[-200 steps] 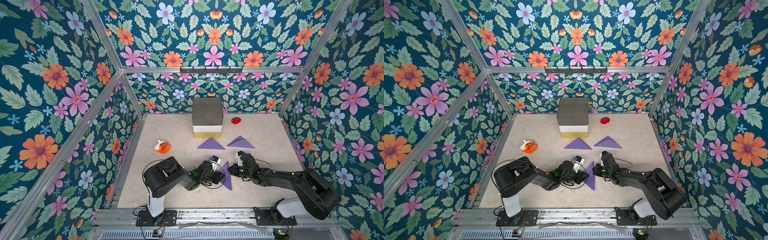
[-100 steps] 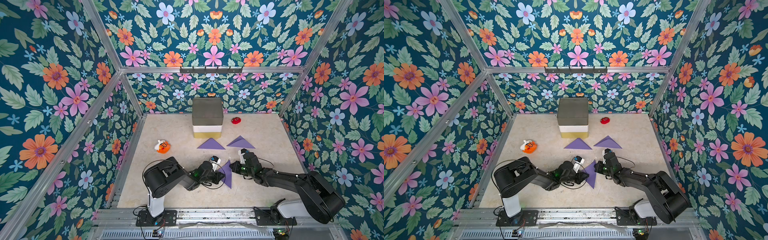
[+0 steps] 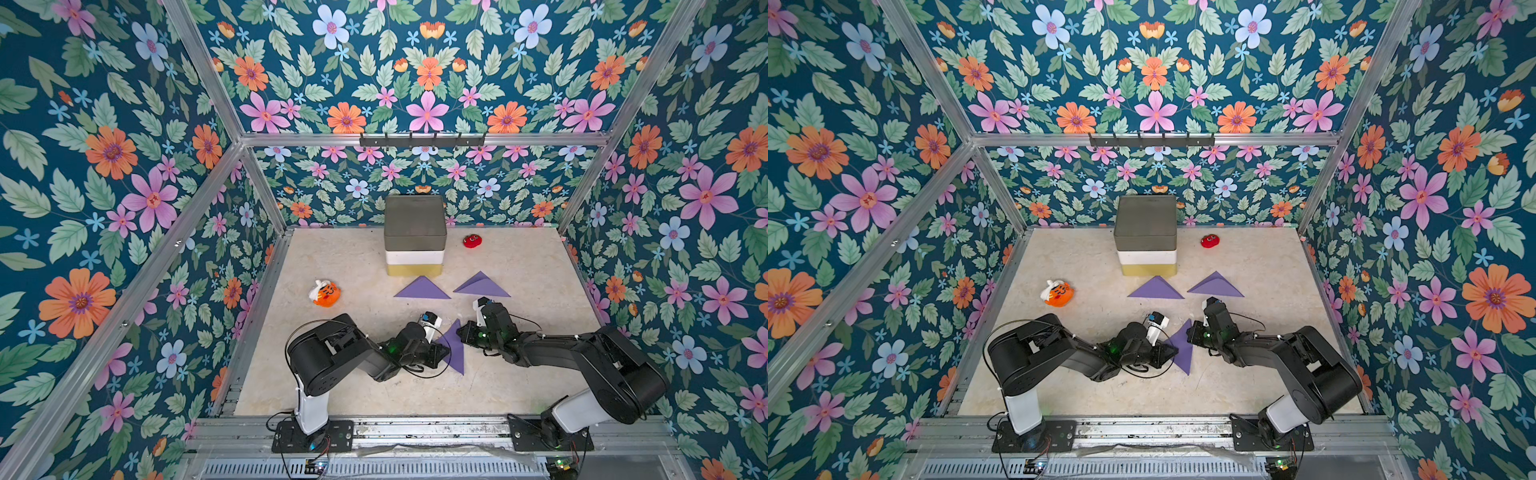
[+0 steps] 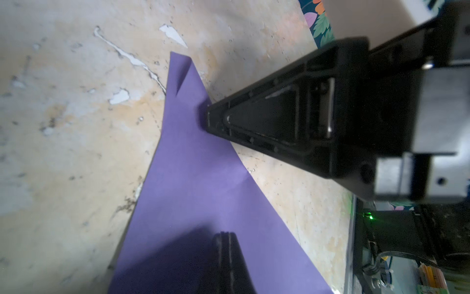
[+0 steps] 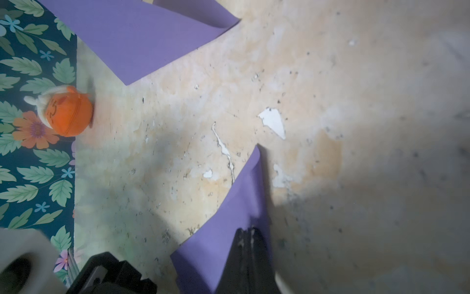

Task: Fold the square paper diagonally
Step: Fold the paper at the center of the board.

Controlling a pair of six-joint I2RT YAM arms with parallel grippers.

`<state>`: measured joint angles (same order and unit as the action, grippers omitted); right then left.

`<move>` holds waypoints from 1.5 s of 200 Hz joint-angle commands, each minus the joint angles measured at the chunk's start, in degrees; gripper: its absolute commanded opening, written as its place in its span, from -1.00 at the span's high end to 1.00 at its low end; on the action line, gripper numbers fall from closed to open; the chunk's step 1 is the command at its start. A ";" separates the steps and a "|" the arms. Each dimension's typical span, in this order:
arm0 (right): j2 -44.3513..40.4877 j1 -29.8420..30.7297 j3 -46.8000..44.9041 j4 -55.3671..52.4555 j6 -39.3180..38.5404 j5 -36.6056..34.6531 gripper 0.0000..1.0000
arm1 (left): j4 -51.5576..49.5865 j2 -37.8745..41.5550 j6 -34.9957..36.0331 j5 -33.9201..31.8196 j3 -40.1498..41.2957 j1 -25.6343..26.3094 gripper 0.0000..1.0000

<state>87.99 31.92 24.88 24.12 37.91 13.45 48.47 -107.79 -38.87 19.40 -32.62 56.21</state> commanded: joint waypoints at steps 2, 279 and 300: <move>0.55 -0.12 -0.49 -1.53 0.41 -1.57 1.00 | -6.65 -1.20 0.30 -0.06 0.07 0.39 1.00; -4.37 -4.61 4.88 -6.28 -1.31 -0.78 1.00 | -10.16 -0.85 0.19 -3.42 -0.61 0.82 1.00; -7.57 -4.59 5.83 -9.41 -1.08 -1.58 0.95 | -10.41 -0.85 0.11 -3.40 -0.96 0.79 1.00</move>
<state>83.07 27.27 29.71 18.57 36.38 12.38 48.01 -108.18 -38.52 17.43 -33.85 57.04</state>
